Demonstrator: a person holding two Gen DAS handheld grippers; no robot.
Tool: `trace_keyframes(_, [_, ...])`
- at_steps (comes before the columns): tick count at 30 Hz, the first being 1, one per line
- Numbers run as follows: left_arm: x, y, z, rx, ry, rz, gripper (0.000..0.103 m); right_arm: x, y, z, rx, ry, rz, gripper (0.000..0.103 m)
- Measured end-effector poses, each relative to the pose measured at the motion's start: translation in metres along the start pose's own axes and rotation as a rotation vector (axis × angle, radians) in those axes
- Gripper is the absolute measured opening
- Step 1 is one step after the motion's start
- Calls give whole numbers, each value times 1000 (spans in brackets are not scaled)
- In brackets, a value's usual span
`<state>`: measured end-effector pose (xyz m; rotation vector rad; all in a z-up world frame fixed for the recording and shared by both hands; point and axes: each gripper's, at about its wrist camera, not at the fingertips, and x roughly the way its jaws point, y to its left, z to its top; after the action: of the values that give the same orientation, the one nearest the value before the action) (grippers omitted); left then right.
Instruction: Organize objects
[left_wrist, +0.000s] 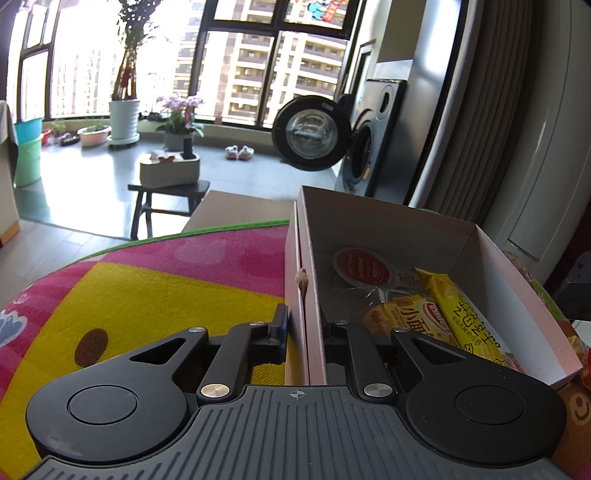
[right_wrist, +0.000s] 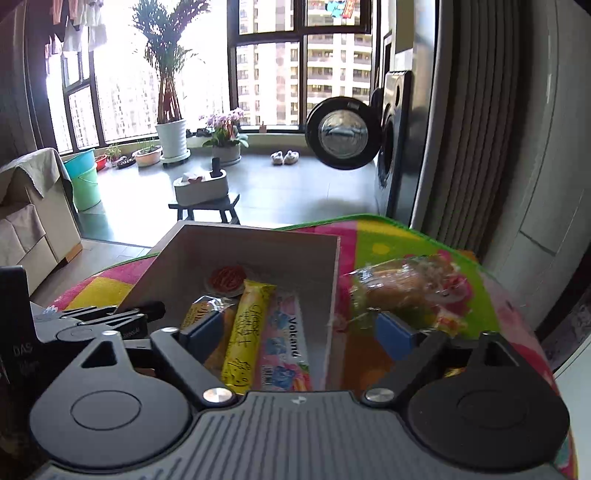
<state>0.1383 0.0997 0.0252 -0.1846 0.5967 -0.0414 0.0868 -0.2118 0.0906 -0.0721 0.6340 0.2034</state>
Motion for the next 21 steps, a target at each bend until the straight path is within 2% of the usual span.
trace_keyframes(3, [1, -2, 0, 6, -6, 6, 14, -17, -31, -13, -8, 12, -43, 103])
trace_keyframes(8, [1, -4, 0, 13, -15, 13, 14, -17, -87, -28, 104, 37, -124, 103])
trace_keyframes(10, [0, -5, 0, 14, -22, 16, 14, -9, -106, -23, 151, 36, -139, 103])
trace_keyframes(14, [-2, -5, 1, 11, -31, 14, 14, 37, -134, 9, 249, 60, -139, 103])
trace_keyframes(18, [-2, -5, 1, 8, -33, 12, 14, 114, -157, 46, 388, 123, -126, 103])
trace_keyframes(21, [-2, -2, 2, 2, -34, 7, 14, 175, -164, 58, 427, 153, -199, 103])
